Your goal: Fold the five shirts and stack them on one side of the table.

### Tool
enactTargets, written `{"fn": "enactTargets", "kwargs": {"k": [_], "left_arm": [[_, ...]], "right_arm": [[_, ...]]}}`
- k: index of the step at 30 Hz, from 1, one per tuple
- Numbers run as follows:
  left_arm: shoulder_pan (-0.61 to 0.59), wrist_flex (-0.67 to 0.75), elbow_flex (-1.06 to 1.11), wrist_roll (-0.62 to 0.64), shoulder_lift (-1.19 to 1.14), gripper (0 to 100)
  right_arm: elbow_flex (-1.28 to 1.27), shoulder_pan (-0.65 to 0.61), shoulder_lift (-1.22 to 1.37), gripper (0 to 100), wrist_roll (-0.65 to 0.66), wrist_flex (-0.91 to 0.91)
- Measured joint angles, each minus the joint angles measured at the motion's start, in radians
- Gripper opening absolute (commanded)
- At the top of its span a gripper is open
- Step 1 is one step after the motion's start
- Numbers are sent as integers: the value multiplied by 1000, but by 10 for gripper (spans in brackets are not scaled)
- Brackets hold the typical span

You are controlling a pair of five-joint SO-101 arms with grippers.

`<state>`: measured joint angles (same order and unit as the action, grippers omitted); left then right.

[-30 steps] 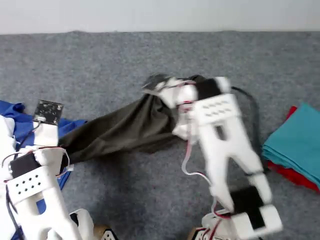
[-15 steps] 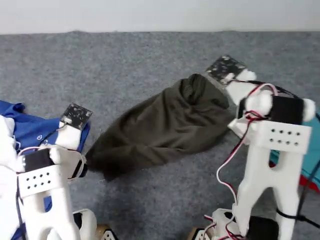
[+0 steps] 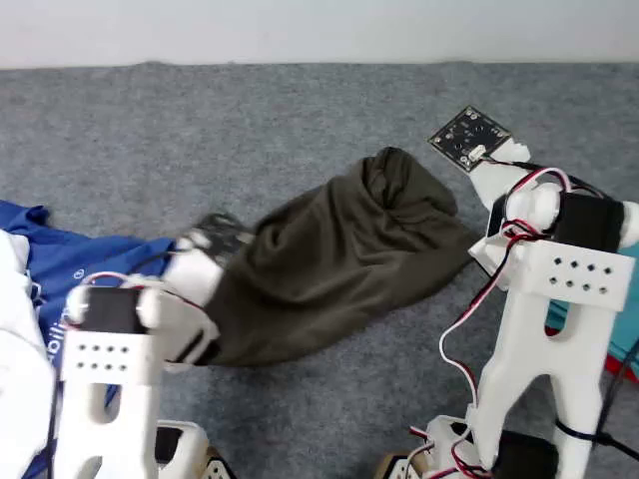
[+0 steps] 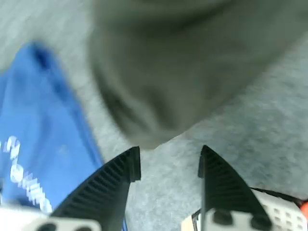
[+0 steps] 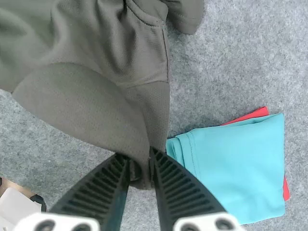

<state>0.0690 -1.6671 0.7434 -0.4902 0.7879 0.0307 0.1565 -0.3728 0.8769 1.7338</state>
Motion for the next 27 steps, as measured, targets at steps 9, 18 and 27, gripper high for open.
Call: {"fn": "enactTargets", "kwargs": {"k": [9, 18, 27], "left_arm": [[92, 319, 229, 0, -92, 108], [-34, 651, 75, 43, -465, 108], [-66, 678, -404, 137, -993, 108]], "right_arm": [[0, 0, 0, 13, 0, 0], [0, 0, 0, 13, 0, 0], [0, 0, 0, 13, 0, 0]]}}
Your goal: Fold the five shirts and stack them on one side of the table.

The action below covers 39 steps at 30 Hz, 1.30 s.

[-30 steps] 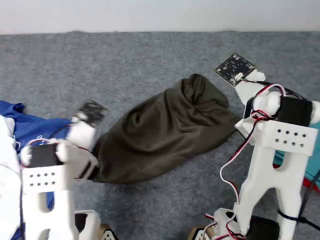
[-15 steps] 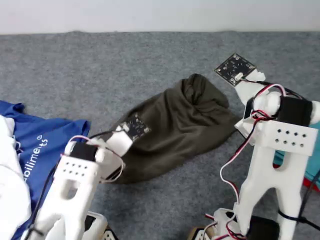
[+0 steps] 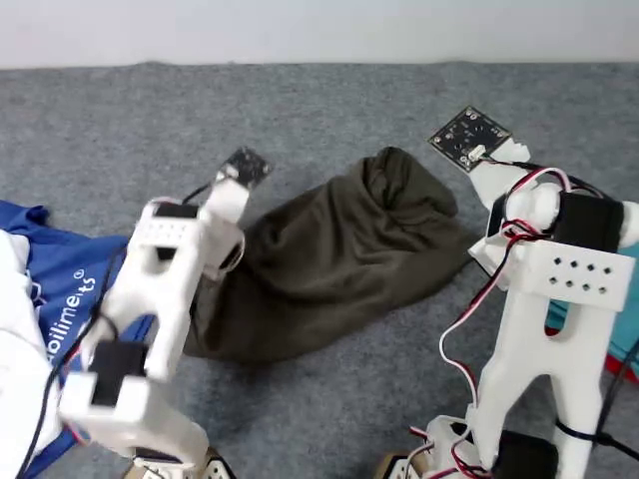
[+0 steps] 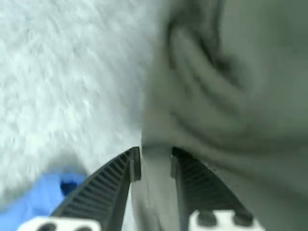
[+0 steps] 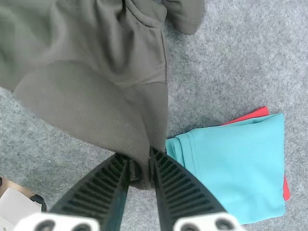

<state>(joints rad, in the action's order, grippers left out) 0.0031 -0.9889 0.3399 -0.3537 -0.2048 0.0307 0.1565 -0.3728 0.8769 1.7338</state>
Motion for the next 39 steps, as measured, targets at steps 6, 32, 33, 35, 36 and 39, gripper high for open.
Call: {"fn": "enactTargets", "kwargs": {"k": [6, 32, 33, 35, 36, 39], "left_arm": [[0, -178, -347, 44, -92, 108], [262, -735, -104, -54, 365, 107], [276, -735, -54, -60, 396, 107], [293, -735, 37, -78, 433, 107], [296, -735, 75, -84, 440, 107], [293, -724, 175, -89, 448, 107]], "right_arm": [[0, 3, 0, 13, 0, 0], [-51, 38, 0, 14, -15, 2], [-57, 38, 0, 14, -21, 2], [-63, 38, 0, 14, -38, 0], [-64, 38, 0, 14, -43, -6], [-64, 38, 0, 14, -51, -17]]}}
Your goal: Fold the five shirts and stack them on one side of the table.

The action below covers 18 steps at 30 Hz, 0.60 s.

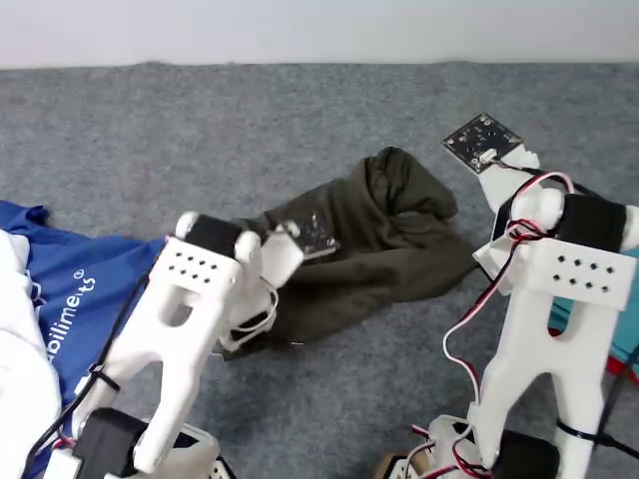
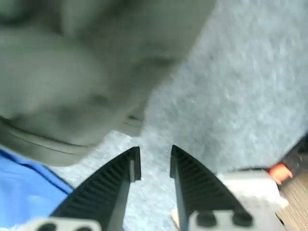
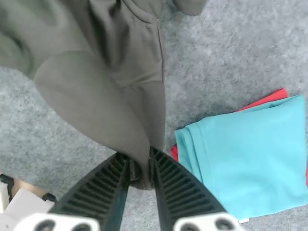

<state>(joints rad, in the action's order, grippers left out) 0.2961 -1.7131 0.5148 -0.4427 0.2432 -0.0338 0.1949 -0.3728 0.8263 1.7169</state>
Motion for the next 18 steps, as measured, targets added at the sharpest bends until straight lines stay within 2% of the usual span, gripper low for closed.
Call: {"fn": "enactTargets", "kwargs": {"k": [8, 13, 18], "left_arm": [[-3, 224, 235, -34, 0, 126], [-58, 356, 281, -34, 0, 197], [-135, 425, 281, -37, 0, 203]], "right_arm": [[0, 0, 0, 14, 0, -5], [0, 0, 0, 14, 0, -5], [0, 0, 0, 14, 0, -5]]}}
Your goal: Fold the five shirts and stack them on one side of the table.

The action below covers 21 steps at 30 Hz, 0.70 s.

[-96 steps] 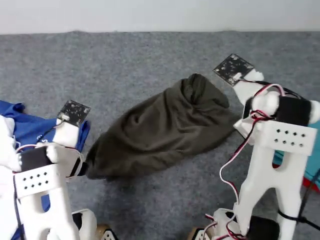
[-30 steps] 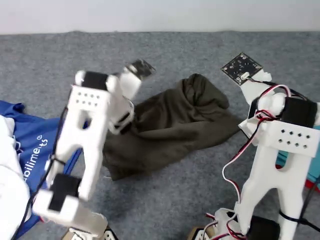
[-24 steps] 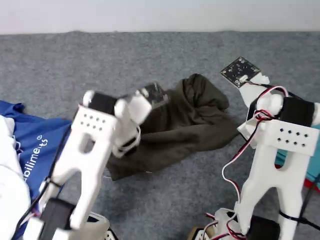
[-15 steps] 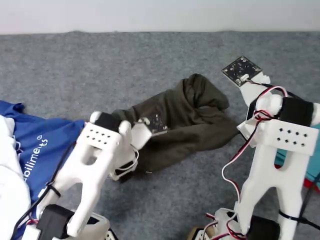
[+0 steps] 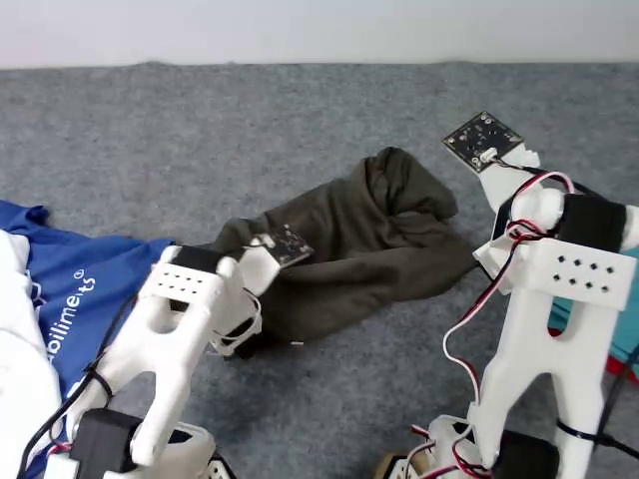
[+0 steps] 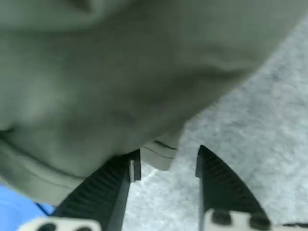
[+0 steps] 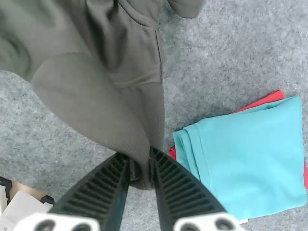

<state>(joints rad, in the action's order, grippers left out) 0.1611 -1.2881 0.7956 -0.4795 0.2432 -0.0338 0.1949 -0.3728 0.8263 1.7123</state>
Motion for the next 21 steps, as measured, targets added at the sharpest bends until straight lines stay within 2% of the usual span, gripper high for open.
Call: {"fn": "enactTargets", "kwargs": {"k": [6, 13, 21], "left_arm": [[0, 8, 0, 0, -9, 203], [-5, 66, 0, 0, -190, 199], [-8, 86, -43, 2, -222, 198]], "right_arm": [[0, 0, 0, 14, 0, 0], [0, 0, 0, 14, 0, 0], [0, 0, 0, 14, 0, 0]]}}
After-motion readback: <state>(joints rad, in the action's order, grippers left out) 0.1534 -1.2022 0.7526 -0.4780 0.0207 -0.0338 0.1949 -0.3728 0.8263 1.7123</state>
